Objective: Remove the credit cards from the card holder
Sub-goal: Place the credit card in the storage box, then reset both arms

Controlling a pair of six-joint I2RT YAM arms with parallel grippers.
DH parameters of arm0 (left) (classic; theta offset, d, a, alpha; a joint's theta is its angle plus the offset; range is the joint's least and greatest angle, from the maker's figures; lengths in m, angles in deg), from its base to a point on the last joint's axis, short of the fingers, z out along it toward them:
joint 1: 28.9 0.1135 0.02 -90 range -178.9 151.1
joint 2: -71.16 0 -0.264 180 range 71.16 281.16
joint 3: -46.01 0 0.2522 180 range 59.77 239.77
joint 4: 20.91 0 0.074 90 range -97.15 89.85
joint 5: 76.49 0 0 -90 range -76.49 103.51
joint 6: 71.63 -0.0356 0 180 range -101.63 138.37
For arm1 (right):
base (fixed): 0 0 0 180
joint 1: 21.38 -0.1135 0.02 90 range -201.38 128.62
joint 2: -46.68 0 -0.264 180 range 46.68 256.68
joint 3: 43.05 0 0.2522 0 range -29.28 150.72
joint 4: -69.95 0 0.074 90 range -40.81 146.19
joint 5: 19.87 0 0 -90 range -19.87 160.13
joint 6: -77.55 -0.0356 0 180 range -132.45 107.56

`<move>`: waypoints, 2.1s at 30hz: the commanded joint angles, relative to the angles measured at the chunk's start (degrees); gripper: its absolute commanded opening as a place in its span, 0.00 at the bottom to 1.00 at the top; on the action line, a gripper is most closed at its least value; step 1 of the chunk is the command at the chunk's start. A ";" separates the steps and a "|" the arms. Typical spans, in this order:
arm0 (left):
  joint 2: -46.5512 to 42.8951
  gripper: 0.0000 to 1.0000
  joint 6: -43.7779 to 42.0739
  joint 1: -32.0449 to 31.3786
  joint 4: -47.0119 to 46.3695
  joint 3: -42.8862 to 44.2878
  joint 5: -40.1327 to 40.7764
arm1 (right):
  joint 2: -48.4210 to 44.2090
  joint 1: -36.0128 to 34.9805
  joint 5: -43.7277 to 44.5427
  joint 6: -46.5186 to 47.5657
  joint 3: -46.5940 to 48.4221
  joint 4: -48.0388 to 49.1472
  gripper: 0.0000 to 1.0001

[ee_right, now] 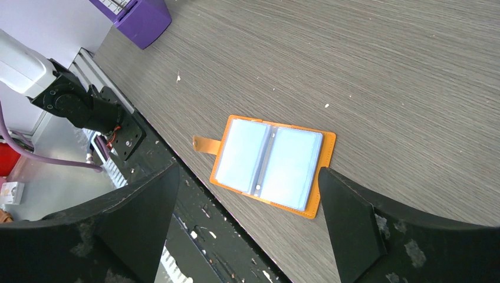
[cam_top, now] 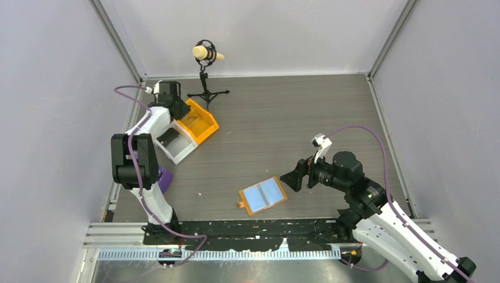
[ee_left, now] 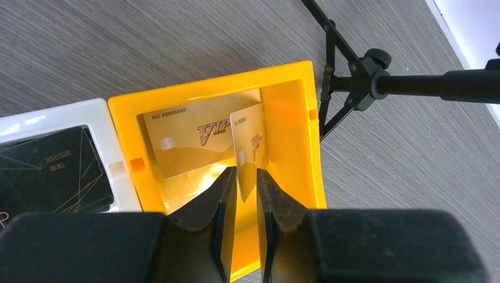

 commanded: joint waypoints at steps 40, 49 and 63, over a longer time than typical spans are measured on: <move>-45.96 0.71 -12.58 -15.33 0.22 -23.44 -25.37 | 11.04 -0.14 10.69 5.81 14.86 -4.58 0.95; -66.96 1.00 -7.12 -28.58 -5.84 -38.31 -25.79 | 9.60 -0.14 17.79 3.60 13.51 -1.95 0.95; -92.15 1.00 -6.36 -29.26 7.29 -44.98 -17.48 | -0.03 -0.14 19.81 0.31 5.81 5.48 0.96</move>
